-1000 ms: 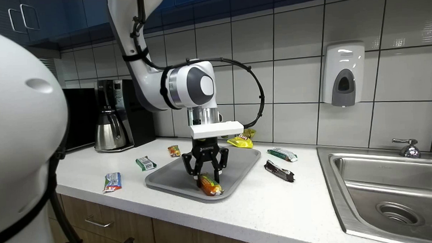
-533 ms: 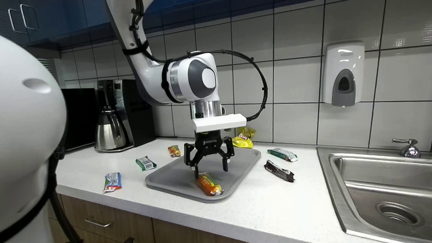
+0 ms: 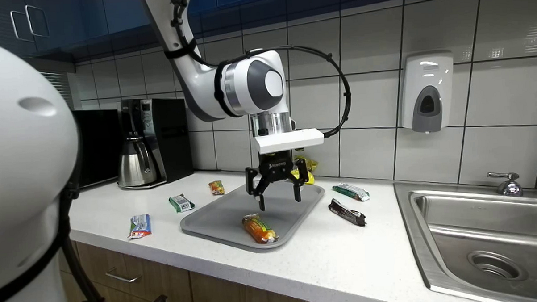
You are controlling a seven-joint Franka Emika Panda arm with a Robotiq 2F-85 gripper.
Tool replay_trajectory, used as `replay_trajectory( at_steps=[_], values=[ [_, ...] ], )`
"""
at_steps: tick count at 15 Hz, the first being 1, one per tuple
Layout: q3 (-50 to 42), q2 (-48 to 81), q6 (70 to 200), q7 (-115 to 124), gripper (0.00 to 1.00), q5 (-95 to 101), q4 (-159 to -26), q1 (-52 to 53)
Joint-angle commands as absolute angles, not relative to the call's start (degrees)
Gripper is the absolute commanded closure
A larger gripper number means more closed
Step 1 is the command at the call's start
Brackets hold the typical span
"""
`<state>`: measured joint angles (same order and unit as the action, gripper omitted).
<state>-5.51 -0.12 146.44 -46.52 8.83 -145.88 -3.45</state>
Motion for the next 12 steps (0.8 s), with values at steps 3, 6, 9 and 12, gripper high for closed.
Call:
replay_trajectory(
  at_steps=[3, 6, 9, 12],
  values=[
    [-7.1, 1.2, 145.7, -48.0, 0.00, 9.4, -141.6, -5.6],
    [-7.8, 3.3, 146.3, -48.2, 0.00, 9.6, -139.2, -6.4],
    [-8.3, 6.5, 145.9, -47.7, 0.00, 9.4, -135.4, -7.4],
    [-8.6, 10.6, 145.3, -47.5, 0.00, 8.9, -130.6, -8.7]
  ],
)
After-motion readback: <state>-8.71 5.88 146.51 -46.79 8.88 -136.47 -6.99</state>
